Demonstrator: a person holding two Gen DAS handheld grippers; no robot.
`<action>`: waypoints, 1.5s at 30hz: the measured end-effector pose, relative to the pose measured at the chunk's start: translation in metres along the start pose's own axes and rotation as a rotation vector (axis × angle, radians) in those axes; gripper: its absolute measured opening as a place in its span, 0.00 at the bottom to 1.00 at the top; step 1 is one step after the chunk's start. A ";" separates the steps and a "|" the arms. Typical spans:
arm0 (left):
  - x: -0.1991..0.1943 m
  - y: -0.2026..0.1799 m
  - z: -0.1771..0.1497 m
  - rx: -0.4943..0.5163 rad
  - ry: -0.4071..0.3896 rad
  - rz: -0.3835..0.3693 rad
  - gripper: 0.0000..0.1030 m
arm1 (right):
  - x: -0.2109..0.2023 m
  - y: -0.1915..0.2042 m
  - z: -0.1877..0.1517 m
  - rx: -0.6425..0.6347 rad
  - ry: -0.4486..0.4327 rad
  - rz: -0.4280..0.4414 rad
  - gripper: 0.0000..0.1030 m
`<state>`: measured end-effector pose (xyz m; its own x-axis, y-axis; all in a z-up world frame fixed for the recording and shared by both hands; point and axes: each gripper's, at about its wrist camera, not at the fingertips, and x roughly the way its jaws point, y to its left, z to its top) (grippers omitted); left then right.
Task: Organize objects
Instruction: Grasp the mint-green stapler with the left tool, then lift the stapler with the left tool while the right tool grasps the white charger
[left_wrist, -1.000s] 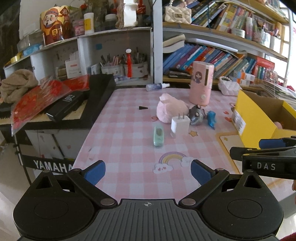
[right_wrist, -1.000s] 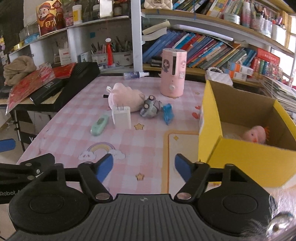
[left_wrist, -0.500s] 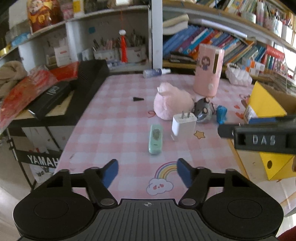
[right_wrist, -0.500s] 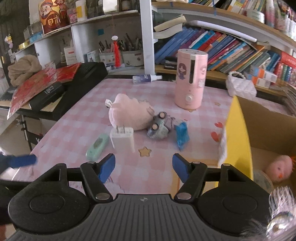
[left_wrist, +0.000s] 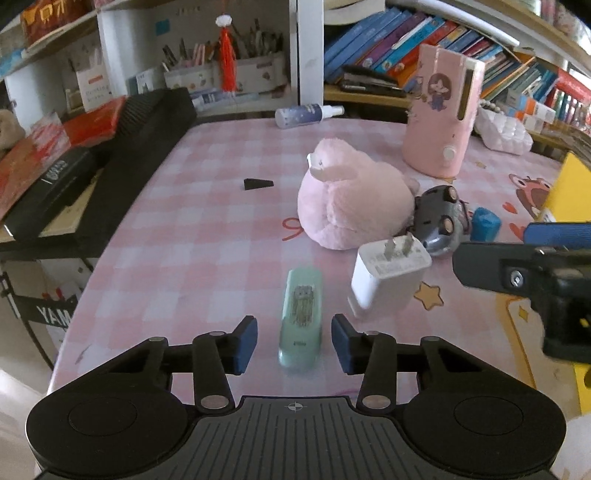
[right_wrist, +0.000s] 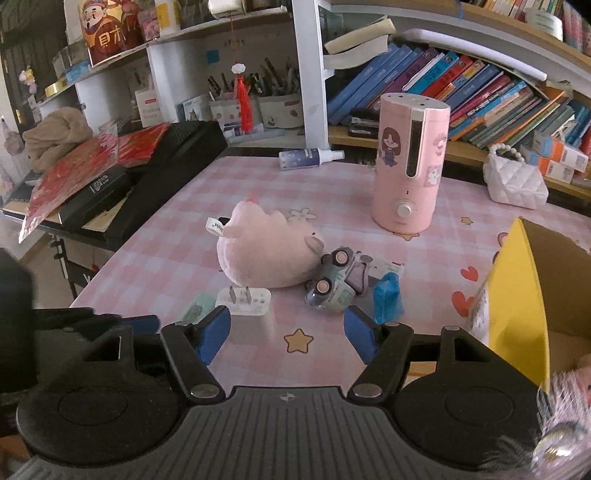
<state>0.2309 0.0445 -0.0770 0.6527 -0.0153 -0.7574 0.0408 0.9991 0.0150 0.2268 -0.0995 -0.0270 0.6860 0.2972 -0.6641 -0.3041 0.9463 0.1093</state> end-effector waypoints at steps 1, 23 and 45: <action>0.003 -0.001 0.002 -0.001 0.004 -0.003 0.36 | 0.002 -0.001 0.001 0.001 0.003 0.006 0.65; -0.054 0.054 -0.015 -0.239 -0.011 0.033 0.22 | 0.077 0.033 0.000 -0.114 0.145 0.040 0.56; -0.109 0.043 -0.018 -0.234 -0.113 -0.089 0.22 | -0.010 0.013 0.005 -0.114 0.003 0.082 0.41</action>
<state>0.1478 0.0903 -0.0060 0.7352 -0.0950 -0.6711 -0.0651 0.9757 -0.2094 0.2196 -0.0897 -0.0156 0.6538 0.3720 -0.6589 -0.4321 0.8984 0.0784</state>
